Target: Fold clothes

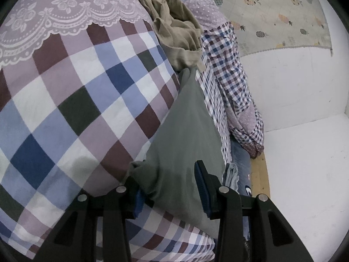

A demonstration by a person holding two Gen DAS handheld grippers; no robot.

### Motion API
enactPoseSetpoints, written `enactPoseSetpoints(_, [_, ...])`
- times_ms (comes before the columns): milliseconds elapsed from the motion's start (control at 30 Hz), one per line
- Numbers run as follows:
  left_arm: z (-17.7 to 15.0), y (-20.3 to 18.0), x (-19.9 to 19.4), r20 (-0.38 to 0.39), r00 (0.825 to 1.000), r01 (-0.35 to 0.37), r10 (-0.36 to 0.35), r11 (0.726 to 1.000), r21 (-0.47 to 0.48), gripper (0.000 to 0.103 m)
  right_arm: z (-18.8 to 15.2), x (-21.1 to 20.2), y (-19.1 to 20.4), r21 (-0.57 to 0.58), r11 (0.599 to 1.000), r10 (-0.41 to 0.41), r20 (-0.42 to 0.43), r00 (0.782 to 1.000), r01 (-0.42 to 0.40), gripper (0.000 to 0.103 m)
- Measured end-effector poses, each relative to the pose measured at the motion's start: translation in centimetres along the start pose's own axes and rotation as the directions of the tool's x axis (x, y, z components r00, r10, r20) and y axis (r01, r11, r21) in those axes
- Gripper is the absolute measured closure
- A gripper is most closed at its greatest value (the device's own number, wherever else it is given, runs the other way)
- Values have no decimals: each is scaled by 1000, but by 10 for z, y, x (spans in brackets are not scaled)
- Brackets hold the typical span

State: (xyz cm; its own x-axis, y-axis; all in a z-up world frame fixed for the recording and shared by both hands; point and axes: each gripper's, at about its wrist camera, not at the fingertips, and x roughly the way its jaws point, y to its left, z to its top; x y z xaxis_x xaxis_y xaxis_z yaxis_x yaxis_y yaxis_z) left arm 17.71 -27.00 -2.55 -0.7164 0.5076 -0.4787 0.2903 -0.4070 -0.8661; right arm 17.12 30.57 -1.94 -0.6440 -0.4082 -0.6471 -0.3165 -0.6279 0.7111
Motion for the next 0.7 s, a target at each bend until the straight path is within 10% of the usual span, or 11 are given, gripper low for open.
enactPoseSetpoints(233, [2,-3,6,7,1000,0,0,1000,9,62,3,4,4,-19,1000,-6,19,1000,6,40])
enactPoseSetpoints(300, [2,-1,6,9,1000,-11,11,1000,4,78,3,3,3,-20,1000,-6,21,1000,7,44])
enactPoseSetpoints(433, [2,6,6,13,1000,-3,3,1000,-24,86,5,2,-4,-2,999,-34,22,999,34,73])
enactPoseSetpoints(700, [1,0,-6,36,997,61,-61,998,0,92,2,-3,-5,-33,999,-30,38,999,32,90])
